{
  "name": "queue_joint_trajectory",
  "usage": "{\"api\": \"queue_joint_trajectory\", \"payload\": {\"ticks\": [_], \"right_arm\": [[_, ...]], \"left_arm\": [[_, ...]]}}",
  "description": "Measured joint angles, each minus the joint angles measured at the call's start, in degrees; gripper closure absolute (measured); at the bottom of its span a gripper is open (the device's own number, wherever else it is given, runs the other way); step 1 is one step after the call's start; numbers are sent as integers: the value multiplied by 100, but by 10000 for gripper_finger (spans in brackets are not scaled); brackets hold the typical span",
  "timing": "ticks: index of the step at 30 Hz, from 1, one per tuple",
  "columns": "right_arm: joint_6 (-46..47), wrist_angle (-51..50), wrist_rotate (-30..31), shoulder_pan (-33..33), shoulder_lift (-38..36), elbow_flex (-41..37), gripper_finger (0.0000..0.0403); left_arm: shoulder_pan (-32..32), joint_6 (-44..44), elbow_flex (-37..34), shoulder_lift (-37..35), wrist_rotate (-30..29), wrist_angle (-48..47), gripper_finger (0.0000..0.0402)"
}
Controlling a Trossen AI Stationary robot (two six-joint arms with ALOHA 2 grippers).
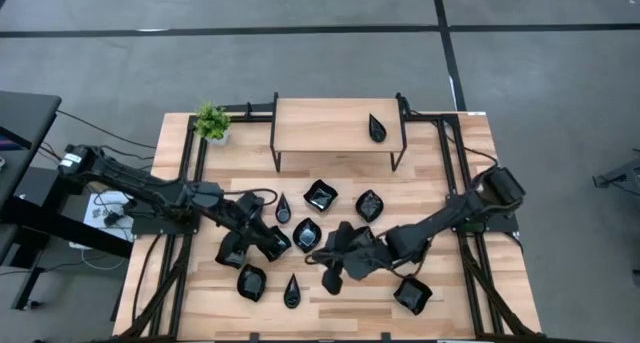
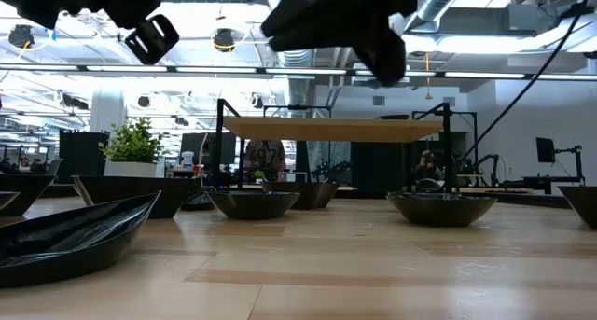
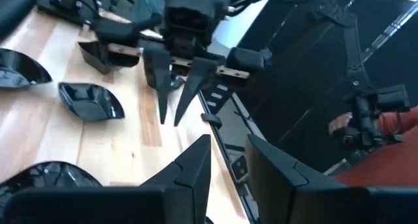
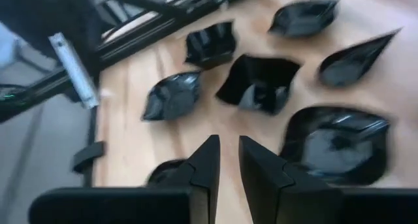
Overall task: Pick & Place Mini shaped plates
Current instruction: Stack the black drop shaped plate on top of the black drop shaped plate on the shelf
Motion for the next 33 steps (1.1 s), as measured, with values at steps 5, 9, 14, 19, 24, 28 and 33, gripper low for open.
{"api": "queue_joint_trajectory", "payload": {"ticks": [5,9,14,19,24,28,33], "right_arm": [[79,330,-592,9,205,-2,350],[76,457,-624,20,233,0,350],[31,491,-609,54,233,0,350],[31,488,-609,72,233,0,350],[58,491,-592,61,233,0,350],[26,489,-594,92,233,0,350],[-263,475,-598,217,233,0,350]], "left_arm": [[-258,1,0,0,-4,-81,305],[-478,147,0,1,-9,-160,305],[-736,188,0,55,-13,-507,305],[-1037,197,0,336,-13,-535,305],[-1374,198,0,813,-259,-520,304],[-1704,200,0,1165,-644,-281,295],[-2116,198,131,1551,-1508,-21,272]]}}
